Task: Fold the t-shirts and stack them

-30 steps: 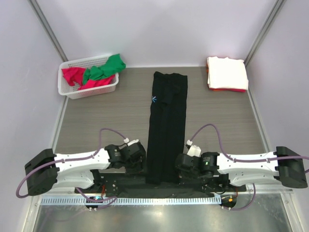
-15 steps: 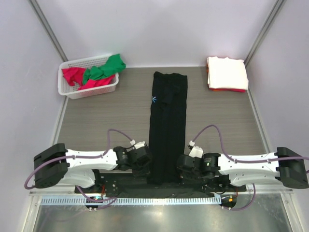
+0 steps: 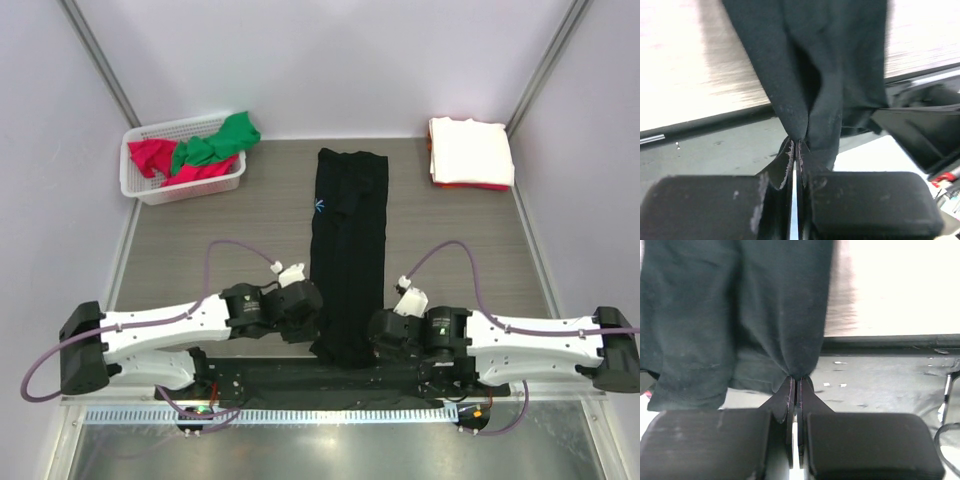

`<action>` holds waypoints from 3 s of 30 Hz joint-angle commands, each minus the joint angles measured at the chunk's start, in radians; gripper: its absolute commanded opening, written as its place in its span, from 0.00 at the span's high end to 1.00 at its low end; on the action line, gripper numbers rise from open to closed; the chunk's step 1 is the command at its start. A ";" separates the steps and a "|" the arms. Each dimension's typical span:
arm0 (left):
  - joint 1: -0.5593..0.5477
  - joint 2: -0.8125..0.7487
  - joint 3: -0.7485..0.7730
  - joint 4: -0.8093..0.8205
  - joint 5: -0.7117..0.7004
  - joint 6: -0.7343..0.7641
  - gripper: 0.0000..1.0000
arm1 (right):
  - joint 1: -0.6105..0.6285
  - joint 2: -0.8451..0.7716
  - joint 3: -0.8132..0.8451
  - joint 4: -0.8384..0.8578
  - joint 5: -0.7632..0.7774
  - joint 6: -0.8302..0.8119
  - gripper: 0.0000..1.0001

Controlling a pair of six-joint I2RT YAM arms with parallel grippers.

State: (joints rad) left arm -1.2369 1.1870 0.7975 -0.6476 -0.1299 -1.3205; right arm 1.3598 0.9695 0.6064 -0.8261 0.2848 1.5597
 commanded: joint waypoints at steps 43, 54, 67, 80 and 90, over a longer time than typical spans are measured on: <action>0.657 0.807 0.985 -0.265 0.159 0.584 1.00 | -0.873 0.658 0.731 0.102 -0.036 -0.923 0.99; 0.700 0.934 1.019 -0.227 0.214 0.590 1.00 | -0.907 0.779 0.762 0.137 -0.068 -0.952 0.99; 0.752 1.082 1.420 -0.409 0.233 0.641 0.34 | -0.947 0.902 0.999 0.082 -0.093 -1.012 0.20; 0.717 0.536 0.685 -0.141 0.226 0.566 0.37 | -0.812 0.800 0.883 0.126 -0.300 -0.925 0.22; 0.603 0.522 0.540 0.083 0.302 0.506 0.46 | -0.815 1.053 1.072 0.142 -0.366 -0.963 0.25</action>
State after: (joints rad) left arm -0.6106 1.7111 1.3354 -0.7116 0.1253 -0.7849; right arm 0.5602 1.9869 1.5917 -0.7006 -0.0570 0.6209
